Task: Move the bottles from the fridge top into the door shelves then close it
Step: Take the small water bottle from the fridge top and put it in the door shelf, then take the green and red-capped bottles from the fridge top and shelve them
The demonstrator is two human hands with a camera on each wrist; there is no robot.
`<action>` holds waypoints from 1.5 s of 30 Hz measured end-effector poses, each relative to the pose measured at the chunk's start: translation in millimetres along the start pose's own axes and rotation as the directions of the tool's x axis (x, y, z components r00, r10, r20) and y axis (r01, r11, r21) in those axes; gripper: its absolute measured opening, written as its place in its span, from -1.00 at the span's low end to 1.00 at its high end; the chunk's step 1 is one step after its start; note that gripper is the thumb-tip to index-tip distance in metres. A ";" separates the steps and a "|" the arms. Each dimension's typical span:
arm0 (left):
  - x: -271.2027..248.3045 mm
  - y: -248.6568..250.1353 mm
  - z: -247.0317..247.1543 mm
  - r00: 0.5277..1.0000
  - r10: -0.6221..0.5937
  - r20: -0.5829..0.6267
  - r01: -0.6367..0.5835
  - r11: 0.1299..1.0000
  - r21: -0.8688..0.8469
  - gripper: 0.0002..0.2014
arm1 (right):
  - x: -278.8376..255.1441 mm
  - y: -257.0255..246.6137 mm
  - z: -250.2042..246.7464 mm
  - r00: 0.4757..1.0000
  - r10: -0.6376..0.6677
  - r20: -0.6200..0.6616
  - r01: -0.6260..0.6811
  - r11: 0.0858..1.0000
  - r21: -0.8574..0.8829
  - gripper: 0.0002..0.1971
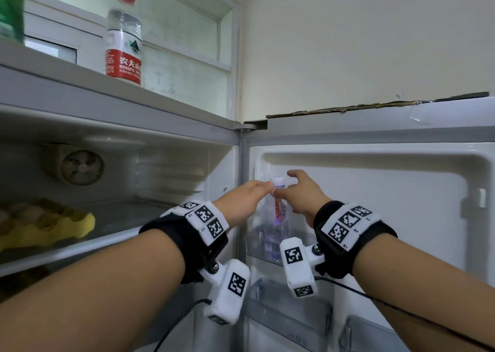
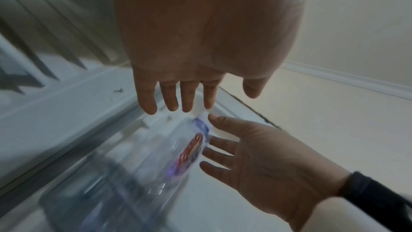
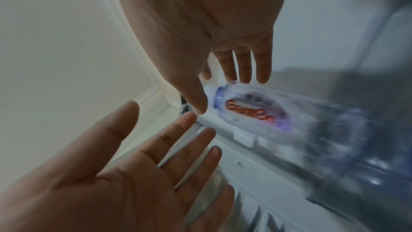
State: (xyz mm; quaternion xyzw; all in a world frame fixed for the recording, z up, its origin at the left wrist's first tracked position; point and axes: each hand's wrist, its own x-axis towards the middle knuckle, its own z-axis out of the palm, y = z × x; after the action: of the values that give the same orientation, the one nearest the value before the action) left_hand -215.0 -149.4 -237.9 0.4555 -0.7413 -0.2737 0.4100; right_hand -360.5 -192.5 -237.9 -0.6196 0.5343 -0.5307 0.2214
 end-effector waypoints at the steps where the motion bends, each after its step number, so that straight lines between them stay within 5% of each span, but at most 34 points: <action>1: -1.3 6.1 -7.7 1.000 0.011 -0.011 -0.011 1.000 0.008 -0.49 | -1.1 -12.2 -1.5 0.999 -0.033 -0.006 0.033 0.999 -0.006 -0.27; 6: -14.4 49.5 -60.8 0.984 0.125 -0.130 -0.105 0.983 0.153 -0.46 | -6.0 -88.6 0.8 0.986 -0.167 0.014 0.165 0.982 0.087 -0.40; 11: -36.4 111.4 -135.8 0.912 0.248 -0.327 -0.168 0.952 0.254 -0.48 | -6.8 -176.4 15.9 0.961 -0.225 0.161 0.172 0.941 0.290 -0.47; 18: -84.0 174.8 -243.4 0.785 0.251 -0.566 -0.186 0.968 0.172 -0.65 | -2.7 -273.5 40.5 0.907 -0.303 0.293 0.117 0.849 0.516 -0.38; 28: -125.3 188.8 -358.9 0.608 0.180 -0.773 -0.091 0.983 0.158 -0.64 | 27.1 -323.4 93.0 0.900 -0.367 0.238 0.223 0.853 0.471 -0.19; 34: -112.7 168.0 -394.5 0.620 0.081 -0.781 0.056 0.987 0.147 -0.60 | 54.7 -331.2 108.9 0.907 -0.336 0.254 0.221 0.893 0.392 -0.29; 42: -78.0 145.8 -427.4 0.671 -0.133 -0.729 0.318 0.940 0.121 -0.20 | 91.1 -346.7 140.4 0.883 -0.258 0.391 0.151 0.947 0.282 -0.28; 45: -70.2 145.2 -441.6 0.706 -0.247 -0.663 0.416 0.903 0.106 -0.17 | 93.6 -354.0 145.2 0.868 -0.264 0.421 0.162 0.951 0.263 -0.45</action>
State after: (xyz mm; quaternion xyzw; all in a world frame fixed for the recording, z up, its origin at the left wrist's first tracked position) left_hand 115.6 -37.2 77.1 0.6947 -0.4917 -0.0783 0.5191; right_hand -92.1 -201.8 50.2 -0.7528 0.3345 -0.4491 0.3460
